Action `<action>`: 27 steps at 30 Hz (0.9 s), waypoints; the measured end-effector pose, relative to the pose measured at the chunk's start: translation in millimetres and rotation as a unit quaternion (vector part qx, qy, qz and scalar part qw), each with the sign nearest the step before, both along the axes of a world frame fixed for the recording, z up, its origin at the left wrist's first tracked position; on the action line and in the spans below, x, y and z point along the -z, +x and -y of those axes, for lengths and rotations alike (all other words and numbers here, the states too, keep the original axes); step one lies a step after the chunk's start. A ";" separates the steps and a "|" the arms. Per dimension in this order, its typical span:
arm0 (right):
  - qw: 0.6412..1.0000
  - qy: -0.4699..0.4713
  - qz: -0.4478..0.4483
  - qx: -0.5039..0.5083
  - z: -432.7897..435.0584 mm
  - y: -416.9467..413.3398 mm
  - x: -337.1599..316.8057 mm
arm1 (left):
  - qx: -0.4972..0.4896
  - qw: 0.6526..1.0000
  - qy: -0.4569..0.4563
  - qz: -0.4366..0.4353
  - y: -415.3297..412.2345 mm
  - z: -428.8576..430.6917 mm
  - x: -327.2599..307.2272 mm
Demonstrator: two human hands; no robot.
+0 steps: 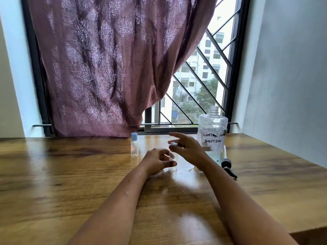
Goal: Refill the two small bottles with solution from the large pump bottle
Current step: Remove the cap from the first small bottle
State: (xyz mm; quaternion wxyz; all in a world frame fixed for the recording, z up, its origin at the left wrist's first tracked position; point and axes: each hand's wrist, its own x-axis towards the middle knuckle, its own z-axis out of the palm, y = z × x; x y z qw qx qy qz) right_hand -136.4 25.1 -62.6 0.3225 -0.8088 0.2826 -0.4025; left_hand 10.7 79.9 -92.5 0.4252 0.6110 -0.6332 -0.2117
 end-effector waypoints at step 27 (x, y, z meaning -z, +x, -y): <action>0.999 0.022 0.030 0.001 1.1 -1.2 -2.7 | 0.014 1.000 -0.004 -0.019 0.5 0.0 -0.6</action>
